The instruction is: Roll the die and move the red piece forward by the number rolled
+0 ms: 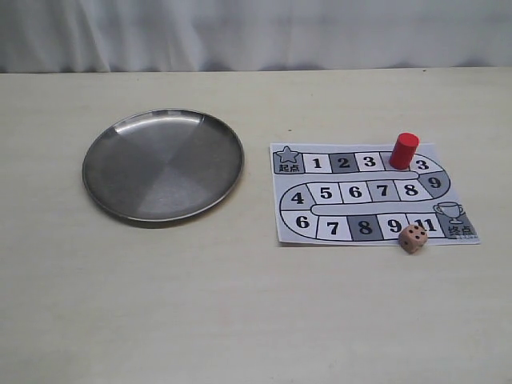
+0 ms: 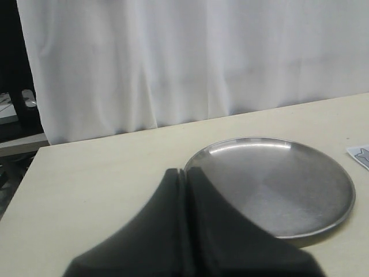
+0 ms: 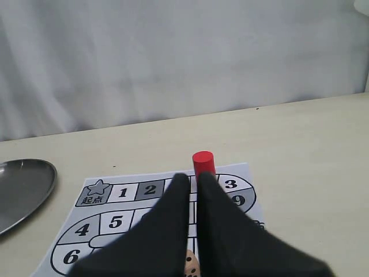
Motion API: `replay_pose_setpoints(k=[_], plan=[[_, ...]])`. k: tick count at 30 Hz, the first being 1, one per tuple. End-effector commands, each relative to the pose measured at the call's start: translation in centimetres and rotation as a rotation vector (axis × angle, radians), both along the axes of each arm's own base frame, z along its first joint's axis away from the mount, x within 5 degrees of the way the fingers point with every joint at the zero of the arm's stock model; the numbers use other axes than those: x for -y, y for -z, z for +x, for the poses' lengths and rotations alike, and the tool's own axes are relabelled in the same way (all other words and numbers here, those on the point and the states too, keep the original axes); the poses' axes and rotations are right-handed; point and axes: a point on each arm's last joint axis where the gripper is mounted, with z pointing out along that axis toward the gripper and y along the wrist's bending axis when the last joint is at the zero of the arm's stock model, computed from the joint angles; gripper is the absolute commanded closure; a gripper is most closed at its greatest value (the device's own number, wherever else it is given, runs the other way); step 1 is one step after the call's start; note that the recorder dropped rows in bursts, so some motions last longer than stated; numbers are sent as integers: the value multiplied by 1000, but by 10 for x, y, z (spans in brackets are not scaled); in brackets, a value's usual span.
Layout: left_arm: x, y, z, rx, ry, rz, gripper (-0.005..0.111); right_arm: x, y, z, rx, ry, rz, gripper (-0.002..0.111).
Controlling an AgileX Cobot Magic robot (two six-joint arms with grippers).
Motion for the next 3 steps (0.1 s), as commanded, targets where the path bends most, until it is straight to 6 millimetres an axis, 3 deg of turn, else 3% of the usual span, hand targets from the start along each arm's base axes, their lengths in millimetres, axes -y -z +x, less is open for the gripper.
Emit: replay_pose_setpoints(k=[1,3], plan=[[0,0,0,8,2,-6,107,0,1,0,-1,4,-15,104],[0,0,0,8,2,-6,107,0,1,0,-1,4,-15,104]])
